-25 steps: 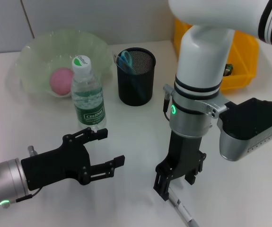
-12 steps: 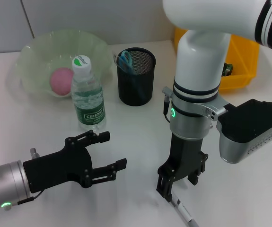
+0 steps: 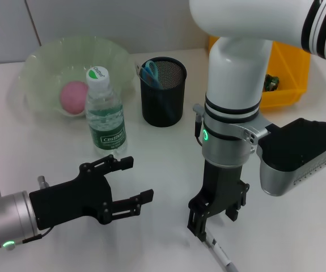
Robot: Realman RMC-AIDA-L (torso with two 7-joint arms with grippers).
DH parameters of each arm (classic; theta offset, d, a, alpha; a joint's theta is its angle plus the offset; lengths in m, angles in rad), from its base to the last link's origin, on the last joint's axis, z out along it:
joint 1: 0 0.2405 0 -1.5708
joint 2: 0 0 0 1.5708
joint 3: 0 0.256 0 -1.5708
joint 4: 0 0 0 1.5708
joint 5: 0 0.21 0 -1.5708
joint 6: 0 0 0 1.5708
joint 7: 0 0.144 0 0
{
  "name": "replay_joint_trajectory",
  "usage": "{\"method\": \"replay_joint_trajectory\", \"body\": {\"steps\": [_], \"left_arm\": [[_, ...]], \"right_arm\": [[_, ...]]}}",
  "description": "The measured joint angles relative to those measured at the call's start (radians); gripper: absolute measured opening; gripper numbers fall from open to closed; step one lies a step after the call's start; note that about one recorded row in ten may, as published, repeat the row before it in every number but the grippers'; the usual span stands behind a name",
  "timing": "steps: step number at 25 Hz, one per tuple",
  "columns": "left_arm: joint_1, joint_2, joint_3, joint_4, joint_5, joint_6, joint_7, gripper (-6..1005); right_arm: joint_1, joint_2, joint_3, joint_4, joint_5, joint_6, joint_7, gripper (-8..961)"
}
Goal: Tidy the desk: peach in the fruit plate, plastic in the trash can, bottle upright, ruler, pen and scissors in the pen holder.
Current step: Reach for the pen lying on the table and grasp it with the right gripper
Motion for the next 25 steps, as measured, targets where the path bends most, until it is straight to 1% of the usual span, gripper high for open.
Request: {"method": "replay_joint_trajectory", "body": {"steps": [6,17,25], "left_arm": [[-0.004,0.0,0.01,0.0,0.0,-0.001,-0.002,831],[-0.018,0.0,0.018,-0.003,0.0,-0.003,-0.001,831],[-0.024,-0.001,0.023,-0.003,0.0,-0.014,0.0,831]], "right_arm": [[-0.005,0.0,-0.005,0.002,0.014,0.007,0.001,754],[0.004,0.0,-0.057,0.012,0.039,0.032,0.029,754],[0.013,0.0,-0.064,0.028,0.043,0.038,0.04,754]]}}
